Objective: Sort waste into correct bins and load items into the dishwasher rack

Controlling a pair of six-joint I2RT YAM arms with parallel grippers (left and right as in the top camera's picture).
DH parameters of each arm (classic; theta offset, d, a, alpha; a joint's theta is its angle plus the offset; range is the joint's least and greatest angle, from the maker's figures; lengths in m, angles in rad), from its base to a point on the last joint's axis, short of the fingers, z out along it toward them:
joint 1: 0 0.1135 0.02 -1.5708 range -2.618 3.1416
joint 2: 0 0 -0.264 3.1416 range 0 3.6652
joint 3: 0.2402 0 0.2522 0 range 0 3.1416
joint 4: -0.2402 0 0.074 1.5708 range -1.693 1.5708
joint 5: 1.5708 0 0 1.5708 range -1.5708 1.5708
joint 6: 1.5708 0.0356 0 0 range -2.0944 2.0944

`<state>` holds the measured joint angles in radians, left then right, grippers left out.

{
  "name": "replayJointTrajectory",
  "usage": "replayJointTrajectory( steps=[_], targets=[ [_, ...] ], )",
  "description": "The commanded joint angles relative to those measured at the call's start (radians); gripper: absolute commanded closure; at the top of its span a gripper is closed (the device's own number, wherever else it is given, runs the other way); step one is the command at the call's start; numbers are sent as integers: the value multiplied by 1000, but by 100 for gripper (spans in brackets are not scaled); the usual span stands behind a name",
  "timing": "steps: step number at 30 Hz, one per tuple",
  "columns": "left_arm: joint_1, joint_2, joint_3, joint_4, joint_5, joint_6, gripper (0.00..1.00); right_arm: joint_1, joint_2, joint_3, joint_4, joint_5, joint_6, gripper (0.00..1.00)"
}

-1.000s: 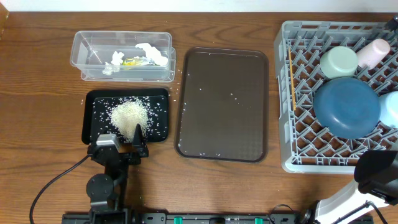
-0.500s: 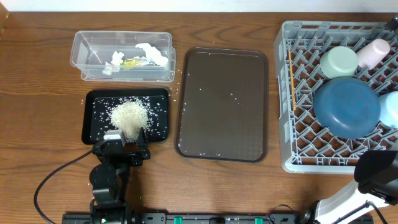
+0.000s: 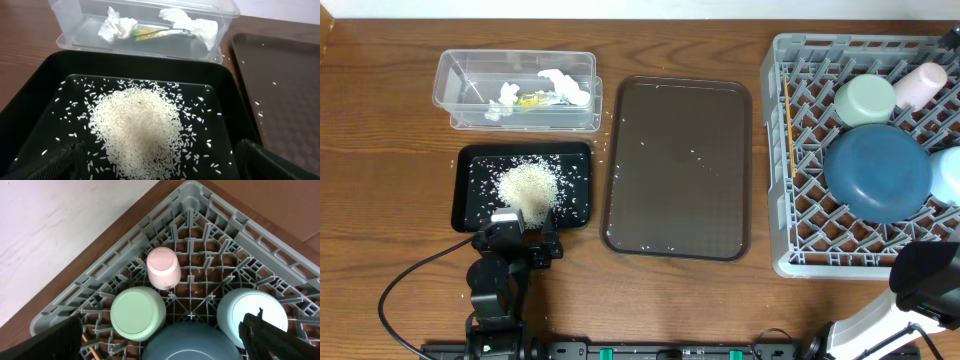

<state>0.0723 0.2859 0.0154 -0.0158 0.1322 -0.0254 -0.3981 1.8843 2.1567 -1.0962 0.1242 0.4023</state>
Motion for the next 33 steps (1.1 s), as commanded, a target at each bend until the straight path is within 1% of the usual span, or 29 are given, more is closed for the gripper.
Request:
replayJointTrajectory(
  steps=[1, 12, 19, 23, 30, 33],
  targets=[
    [7, 1, -11, -42, 33, 10, 4, -1, 0, -2, 0, 6, 9, 1],
    [7, 1, -11, -42, 33, 10, 4, 19, 18, -2, -1, 6, 9, 1],
    [7, 1, -11, -42, 32, 10, 4, 56, -78, -2, -3, 6, 9, 1],
    [7, 1, -11, -42, 32, 10, 4, 123, -143, -2, -4, 6, 9, 1],
    [7, 1, -11, -42, 33, 10, 4, 308, -269, -3, -5, 8, 8, 1],
    [7, 1, -11, -42, 33, 10, 4, 366, -304, -3, -20, 38, -56, 1]
  ],
)
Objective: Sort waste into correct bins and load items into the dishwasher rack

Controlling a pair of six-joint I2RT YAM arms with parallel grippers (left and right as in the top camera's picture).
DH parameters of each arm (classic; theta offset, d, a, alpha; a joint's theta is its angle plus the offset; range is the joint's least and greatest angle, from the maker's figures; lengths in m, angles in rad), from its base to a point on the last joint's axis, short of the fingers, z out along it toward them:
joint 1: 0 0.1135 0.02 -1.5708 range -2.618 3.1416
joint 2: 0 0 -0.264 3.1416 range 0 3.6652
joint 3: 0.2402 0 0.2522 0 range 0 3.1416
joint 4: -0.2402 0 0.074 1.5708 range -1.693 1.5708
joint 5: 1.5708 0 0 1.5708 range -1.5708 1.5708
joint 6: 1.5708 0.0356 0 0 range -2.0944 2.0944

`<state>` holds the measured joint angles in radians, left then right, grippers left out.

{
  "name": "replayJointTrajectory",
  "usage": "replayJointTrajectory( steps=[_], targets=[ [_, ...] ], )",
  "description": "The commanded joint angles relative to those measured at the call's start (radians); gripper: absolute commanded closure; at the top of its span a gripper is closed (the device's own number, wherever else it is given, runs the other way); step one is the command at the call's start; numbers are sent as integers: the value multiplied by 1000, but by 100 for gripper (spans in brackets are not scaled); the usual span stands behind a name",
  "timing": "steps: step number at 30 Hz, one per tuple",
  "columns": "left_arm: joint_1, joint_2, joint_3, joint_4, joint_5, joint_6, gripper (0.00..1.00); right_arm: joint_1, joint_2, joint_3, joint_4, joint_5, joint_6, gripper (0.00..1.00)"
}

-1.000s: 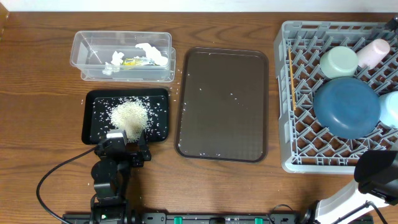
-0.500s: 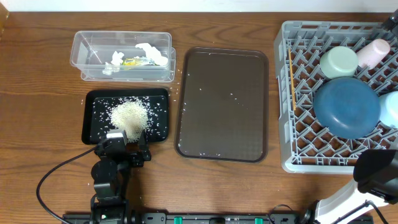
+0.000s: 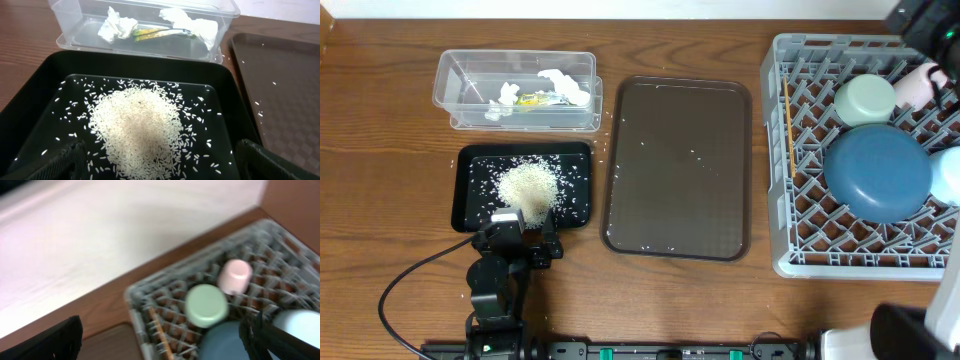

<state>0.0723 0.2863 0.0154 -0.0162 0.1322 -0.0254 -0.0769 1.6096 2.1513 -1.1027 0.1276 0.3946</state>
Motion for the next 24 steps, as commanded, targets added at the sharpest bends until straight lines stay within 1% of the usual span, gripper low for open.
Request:
replayJointTrajectory(
  steps=[1, 6, 8, 11, 13, 15, 16, 19, 24],
  targets=[
    [7, 1, -11, -42, 32, 10, 4, 59, -40, 3, -34, 42, -79, 1],
    [7, 1, -11, -42, 32, 10, 4, 72, -68, -6, -151, 40, -73, 1],
    [7, 1, -11, -42, 33, 10, 4, 72, -79, -27, -151, 34, -74, 1],
    [7, 1, -11, -42, 33, 10, 3, 72, -116, -106, -84, -1, -74, 1],
    [7, 1, -11, -42, 33, 10, 4, 72, -166, -206, 6, -26, -74, 1],
    [7, 1, -11, -42, 32, 10, 4, 72, -240, -357, 132, -31, -74, 1],
    [7, 1, -11, -42, 33, 10, 4, 72, -294, -469, 227, -31, -74, 1],
    [7, 1, -11, -42, 33, 10, 4, 72, -419, -735, 420, -37, -74, 1],
    [7, 1, -11, -42, 33, 10, 4, 71, -628, -1183, 788, -115, -78, 1]
  ],
)
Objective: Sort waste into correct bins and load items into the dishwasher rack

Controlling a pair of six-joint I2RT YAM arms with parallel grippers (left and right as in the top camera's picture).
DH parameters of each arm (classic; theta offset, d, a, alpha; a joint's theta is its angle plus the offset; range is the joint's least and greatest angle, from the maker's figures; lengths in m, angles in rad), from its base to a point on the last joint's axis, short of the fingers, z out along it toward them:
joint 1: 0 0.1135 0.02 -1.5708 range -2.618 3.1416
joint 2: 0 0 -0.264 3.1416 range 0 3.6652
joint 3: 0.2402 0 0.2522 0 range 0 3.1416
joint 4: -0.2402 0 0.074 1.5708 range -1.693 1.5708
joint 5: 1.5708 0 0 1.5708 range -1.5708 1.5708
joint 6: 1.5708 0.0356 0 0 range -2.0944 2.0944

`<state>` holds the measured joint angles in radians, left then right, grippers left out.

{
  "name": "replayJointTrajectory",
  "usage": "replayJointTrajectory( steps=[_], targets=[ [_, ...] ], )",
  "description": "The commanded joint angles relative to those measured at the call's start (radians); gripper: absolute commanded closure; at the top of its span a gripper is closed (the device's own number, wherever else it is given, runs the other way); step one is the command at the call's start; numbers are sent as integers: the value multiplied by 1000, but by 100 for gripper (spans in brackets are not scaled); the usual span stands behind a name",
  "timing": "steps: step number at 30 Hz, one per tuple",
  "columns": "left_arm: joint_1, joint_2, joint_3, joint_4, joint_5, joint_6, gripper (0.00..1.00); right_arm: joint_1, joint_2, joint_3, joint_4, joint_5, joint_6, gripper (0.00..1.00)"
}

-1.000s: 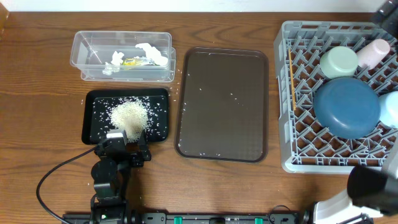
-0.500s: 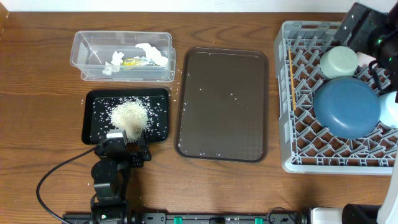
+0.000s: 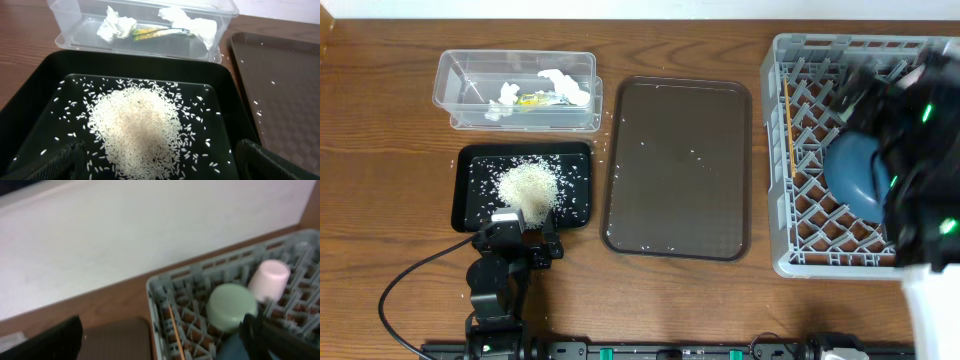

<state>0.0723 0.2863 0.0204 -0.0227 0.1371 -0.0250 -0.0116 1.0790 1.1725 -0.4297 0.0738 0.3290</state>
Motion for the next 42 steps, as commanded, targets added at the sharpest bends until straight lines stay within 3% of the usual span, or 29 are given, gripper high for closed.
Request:
replayJointTrajectory(
  steps=[1, 8, 12, 17, 27, 36, 42],
  targets=[
    [7, 1, -16, -35, 27, 9, 3, 6, -138, -288, 196, -84, -13, 1],
    [7, 1, -16, -35, 28, 9, 3, 6, -451, -809, 731, -172, -34, 1],
    [7, 1, -16, -35, 28, 9, 4, 6, -652, -1000, 845, -171, -82, 1],
    [7, 1, -16, -35, 28, 9, 4, 3, -866, -1098, 811, -162, -109, 1],
    [7, 1, -16, -35, 27, 9, 3, -7, -1077, -1131, 661, -154, -252, 1],
    [7, 1, -16, -35, 27, 9, 4, -15, -1074, -1167, 612, -140, -313, 1],
    [7, 1, -16, -35, 28, 9, 4, -19, -1074, -1167, 428, -55, -361, 1]
  ],
)
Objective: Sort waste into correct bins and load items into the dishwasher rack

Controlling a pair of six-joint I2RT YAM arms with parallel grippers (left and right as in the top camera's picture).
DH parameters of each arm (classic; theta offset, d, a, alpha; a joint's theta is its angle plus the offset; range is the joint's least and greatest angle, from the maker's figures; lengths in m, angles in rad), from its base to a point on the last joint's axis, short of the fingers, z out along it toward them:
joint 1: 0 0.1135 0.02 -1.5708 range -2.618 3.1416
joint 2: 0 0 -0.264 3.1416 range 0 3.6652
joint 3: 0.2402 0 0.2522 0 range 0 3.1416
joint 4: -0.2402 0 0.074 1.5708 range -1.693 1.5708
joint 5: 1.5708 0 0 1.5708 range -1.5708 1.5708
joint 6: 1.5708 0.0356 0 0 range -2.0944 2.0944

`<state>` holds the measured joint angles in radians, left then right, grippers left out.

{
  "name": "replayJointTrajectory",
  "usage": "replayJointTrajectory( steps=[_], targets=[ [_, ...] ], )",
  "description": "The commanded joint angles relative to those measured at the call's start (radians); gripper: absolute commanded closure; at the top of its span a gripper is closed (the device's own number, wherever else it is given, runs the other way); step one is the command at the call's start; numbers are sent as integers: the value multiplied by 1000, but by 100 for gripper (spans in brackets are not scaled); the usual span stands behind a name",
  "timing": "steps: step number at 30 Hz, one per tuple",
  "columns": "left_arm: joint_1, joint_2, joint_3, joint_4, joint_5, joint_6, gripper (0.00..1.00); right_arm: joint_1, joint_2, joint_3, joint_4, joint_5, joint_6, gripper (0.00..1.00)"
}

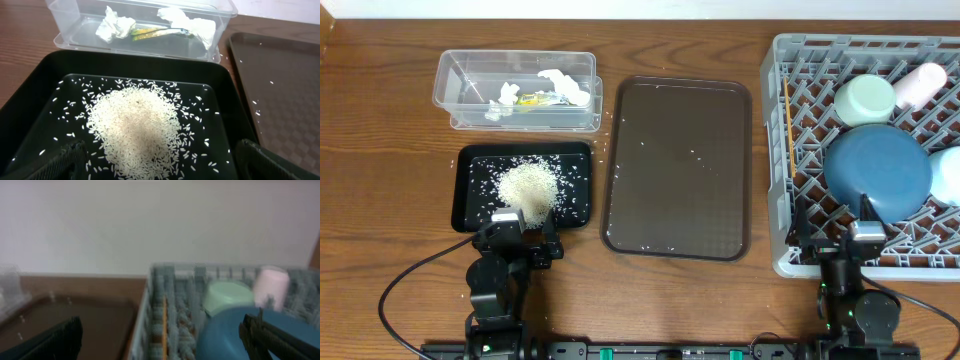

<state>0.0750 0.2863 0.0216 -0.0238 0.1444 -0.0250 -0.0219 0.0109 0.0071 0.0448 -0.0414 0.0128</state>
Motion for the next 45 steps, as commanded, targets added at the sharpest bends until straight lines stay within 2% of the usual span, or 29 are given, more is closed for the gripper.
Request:
replayJointTrajectory(
  steps=[1, 11, 16, 20, 45],
  targets=[
    [4, 1, -18, -34, 21, 9, 4, -17, -6, -2, -98, 69, -45, 1],
    [4, 1, -18, -34, 21, 9, 4, -69, -6, -2, -121, 41, -32, 1],
    [4, 1, -18, -34, 21, 9, 4, -69, -6, -3, -122, 30, -101, 1],
    [4, 1, -18, -34, 21, 9, 4, -69, -6, -2, -120, 33, -49, 1],
    [4, 1, -18, -34, 21, 9, 4, -69, -6, -2, -120, 34, -51, 1]
  ],
)
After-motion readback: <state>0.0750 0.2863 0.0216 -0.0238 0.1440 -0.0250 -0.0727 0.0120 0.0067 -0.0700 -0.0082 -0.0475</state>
